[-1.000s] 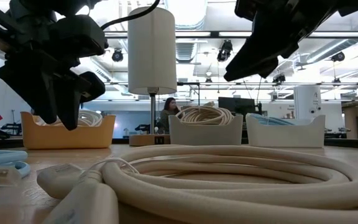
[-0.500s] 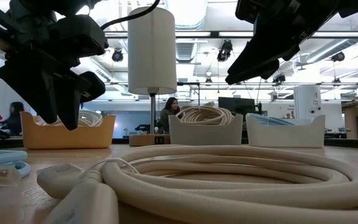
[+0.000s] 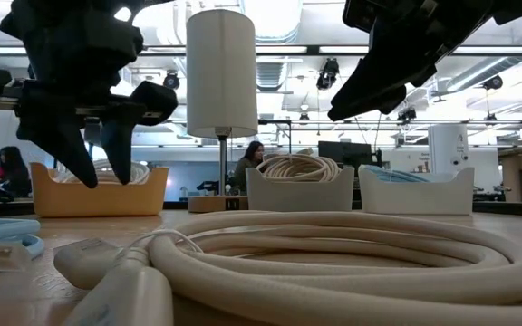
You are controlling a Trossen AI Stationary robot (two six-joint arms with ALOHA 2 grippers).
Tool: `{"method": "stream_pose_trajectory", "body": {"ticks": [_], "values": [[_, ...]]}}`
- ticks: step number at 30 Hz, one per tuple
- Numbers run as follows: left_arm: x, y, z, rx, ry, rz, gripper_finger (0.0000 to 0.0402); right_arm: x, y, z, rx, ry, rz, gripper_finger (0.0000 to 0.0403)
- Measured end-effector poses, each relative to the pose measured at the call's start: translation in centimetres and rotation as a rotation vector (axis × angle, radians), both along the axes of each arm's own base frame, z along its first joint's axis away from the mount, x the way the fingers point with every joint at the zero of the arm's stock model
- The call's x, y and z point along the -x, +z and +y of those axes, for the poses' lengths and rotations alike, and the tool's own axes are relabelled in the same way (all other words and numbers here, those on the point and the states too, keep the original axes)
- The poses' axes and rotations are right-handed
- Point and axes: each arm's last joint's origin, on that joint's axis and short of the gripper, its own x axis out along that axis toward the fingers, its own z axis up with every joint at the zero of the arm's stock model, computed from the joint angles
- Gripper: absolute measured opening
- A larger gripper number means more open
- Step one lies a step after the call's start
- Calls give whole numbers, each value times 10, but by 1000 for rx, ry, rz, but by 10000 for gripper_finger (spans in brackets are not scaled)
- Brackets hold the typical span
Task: Sort HDMI cables
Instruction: Put the left blue HDMI cable into the white bin
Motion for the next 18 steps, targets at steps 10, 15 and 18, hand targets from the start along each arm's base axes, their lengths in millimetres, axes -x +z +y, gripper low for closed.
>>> {"method": "stream_pose_trajectory", "body": {"ticks": [10, 15, 18], "values": [[-17, 11, -7, 248, 235, -146, 140, 0, 0, -1, 0, -3, 0, 134], [-14, 7, -6, 451, 502, -49, 140, 0, -1, -1, -4, -7, 3, 132], [-7, 0, -6, 445, 480, 54, 140, 0, -1, -1, -8, -10, -1, 134]]}}
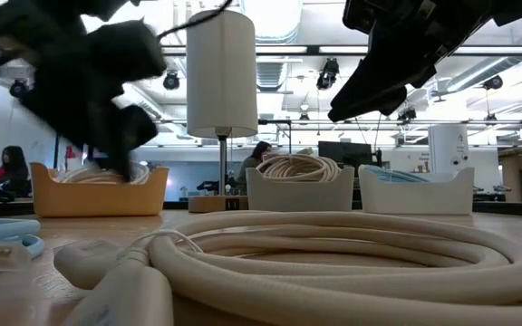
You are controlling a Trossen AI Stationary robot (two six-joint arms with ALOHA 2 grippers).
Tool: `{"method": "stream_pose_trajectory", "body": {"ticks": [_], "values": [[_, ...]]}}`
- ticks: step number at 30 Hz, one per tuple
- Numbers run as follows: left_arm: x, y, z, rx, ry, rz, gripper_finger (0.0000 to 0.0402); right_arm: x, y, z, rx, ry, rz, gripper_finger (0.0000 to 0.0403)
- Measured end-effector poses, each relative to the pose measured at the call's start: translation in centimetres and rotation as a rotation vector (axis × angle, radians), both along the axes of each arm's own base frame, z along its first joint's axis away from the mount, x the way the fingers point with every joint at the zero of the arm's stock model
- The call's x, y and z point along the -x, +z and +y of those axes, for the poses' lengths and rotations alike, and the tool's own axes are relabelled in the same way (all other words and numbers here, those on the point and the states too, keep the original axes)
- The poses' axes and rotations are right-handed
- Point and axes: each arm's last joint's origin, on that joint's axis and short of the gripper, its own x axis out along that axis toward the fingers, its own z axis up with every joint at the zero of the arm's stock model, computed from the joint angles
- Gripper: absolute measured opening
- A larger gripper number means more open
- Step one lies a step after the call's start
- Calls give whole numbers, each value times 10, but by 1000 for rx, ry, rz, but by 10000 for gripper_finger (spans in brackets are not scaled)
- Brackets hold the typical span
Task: Sort HDMI cables
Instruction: Put the left blue HDMI cable into the white bin
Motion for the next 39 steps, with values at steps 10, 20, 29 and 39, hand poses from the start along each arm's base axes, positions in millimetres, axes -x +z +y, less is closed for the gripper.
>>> {"method": "stream_pose_trajectory", "body": {"ticks": [10, 20, 29, 39], "values": [[19, -9, -24, 98, -235, 122, 140, 1, -1, 0, -1, -3, 2, 127], [26, -17, -29, -65, -156, 98, 140, 1, -3, -1, 1, -4, 7, 128], [27, -16, -32, 27, -154, 122, 140, 1, -3, 0, 1, -4, 8, 126], [27, -17, -33, 39, -145, 129, 140, 1, -3, -1, 1, -4, 8, 123]]}}
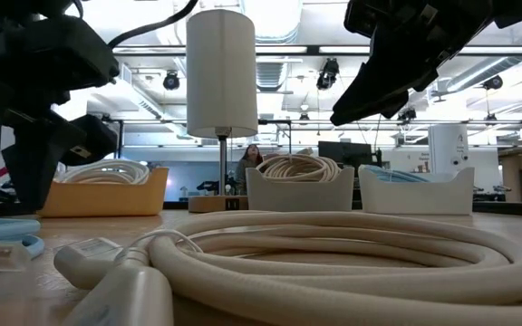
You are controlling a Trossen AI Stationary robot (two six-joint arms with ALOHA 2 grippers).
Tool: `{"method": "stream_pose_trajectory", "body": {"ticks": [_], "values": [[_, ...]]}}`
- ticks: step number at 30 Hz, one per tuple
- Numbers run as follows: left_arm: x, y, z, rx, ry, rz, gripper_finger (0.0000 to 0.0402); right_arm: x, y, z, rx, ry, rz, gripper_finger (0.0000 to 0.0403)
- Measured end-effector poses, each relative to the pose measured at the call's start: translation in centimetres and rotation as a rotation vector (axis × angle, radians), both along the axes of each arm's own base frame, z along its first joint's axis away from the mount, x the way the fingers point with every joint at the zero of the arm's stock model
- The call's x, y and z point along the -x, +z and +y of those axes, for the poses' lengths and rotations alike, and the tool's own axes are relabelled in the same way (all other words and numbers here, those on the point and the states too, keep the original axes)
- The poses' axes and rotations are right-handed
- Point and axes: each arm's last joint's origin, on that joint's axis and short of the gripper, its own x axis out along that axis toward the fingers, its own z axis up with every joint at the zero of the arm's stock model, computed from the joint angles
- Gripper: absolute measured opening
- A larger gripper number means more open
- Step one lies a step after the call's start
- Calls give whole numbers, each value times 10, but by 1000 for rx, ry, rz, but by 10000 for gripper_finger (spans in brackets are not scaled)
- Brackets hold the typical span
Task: Sort HDMI cables
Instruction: Put the left blue HDMI cable into the white bin
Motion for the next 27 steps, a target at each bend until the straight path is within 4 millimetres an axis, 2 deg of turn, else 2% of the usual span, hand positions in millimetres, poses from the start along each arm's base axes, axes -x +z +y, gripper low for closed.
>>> {"method": "stream_pose_trajectory", "body": {"ticks": [7, 15, 21, 24, 27], "values": [[-1, -6, -1, 2, 26, 30, 140, 0, 0, 0, 0, 0, 0, 124], [-3, -24, -3, -5, 26, 87, 140, 0, 0, 0, -1, 0, 0, 133], [-4, -26, -4, 8, 20, 77, 139, 0, 0, 0, -3, 2, 0, 146], [-5, -25, -4, 14, 16, 73, 117, 0, 0, 0, -3, 2, -1, 155], [-5, -25, -5, 21, 11, 71, 63, 0, 0, 0, -3, 2, -1, 162]]}}
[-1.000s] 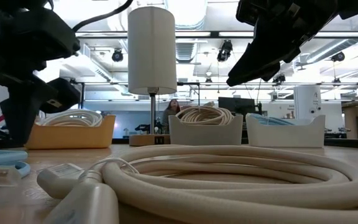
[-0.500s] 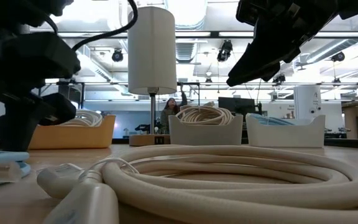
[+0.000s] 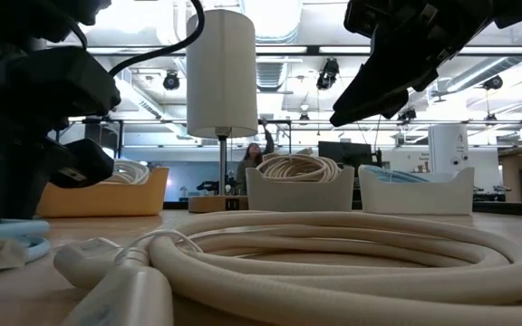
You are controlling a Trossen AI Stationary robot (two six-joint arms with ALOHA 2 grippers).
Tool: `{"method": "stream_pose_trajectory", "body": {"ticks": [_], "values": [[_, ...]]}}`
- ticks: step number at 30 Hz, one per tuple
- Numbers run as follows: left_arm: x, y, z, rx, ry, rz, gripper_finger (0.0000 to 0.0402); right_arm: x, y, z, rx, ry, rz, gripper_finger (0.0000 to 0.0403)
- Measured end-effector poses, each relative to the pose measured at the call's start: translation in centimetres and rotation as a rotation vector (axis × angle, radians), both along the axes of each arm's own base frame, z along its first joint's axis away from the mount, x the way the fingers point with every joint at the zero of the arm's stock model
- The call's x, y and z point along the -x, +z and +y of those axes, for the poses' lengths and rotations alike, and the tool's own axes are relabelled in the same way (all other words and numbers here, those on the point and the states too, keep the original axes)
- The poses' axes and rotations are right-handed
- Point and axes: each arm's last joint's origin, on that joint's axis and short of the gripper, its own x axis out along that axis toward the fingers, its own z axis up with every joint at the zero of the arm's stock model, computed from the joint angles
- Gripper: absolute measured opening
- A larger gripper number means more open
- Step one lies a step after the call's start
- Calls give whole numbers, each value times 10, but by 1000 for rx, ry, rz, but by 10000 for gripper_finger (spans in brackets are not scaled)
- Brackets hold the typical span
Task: Sort HDMI cables
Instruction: Put the left blue HDMI cable into the white bin
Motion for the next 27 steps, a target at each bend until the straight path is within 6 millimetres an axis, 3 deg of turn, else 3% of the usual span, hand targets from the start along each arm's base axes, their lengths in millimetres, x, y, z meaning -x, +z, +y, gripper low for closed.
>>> {"method": "stream_pose_trajectory", "body": {"ticks": [3, 10, 15, 22, 27], "values": [[-2, 2, -1, 15, -14, -11, 15, 0, 0, 0, 0, 0, 0, 166], [-18, 25, -5, -77, -14, -170, 11, -1, 2, 1, -8, 0, -24, 169], [-33, 48, 3, -283, 23, -311, 11, -6, 8, 2, -30, 5, -105, 169], [-51, 80, 16, -748, 186, -482, 12, -11, 17, 4, -66, 3, -204, 169], [-59, 103, 16, -872, 244, -552, 12, -11, 17, 3, -46, -29, -217, 169]]}}
